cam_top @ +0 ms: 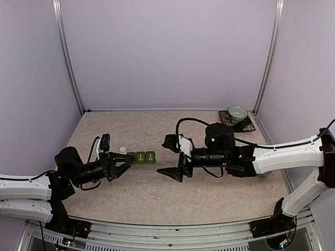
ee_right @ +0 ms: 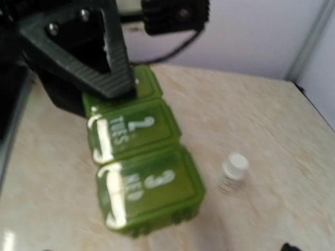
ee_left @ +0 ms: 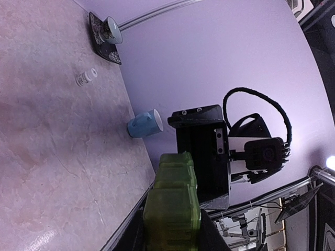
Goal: Sort the pills into containers
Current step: Open the lid of the pill container.
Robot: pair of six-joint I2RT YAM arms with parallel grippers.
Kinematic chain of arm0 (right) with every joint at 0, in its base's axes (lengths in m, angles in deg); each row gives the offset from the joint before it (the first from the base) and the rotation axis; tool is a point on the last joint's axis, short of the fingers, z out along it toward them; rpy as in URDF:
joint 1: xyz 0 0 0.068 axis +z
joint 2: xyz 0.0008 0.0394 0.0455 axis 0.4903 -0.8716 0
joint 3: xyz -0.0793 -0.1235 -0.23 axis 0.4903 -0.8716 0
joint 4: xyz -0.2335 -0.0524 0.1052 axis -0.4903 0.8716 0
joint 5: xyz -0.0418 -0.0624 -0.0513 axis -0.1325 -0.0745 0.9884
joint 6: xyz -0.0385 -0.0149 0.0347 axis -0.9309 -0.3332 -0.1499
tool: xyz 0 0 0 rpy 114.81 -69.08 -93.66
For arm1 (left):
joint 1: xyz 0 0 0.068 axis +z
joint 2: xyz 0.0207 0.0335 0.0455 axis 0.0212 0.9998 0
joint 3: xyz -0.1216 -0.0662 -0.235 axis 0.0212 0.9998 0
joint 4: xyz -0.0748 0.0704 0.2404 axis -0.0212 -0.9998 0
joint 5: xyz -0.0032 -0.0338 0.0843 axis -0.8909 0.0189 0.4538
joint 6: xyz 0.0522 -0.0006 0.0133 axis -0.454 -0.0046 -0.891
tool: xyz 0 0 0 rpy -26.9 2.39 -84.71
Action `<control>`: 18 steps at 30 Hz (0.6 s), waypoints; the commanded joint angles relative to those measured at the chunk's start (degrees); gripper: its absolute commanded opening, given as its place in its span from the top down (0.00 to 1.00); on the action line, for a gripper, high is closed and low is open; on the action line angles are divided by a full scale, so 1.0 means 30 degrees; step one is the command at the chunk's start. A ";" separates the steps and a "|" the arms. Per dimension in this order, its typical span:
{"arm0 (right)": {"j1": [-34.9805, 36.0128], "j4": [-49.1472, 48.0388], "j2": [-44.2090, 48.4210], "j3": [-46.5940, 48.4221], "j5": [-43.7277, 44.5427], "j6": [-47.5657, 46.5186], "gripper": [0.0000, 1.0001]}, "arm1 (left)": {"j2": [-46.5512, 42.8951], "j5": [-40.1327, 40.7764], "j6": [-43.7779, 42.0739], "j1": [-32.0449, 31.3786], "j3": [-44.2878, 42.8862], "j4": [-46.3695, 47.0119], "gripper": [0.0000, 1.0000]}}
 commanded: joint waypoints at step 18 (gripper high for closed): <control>-0.0990 -0.6005 -0.1692 -0.1252 -0.6152 0.2141 0.22 | 0.1663 -0.1497 0.0418 -0.1128 -0.0719 0.4070 0.75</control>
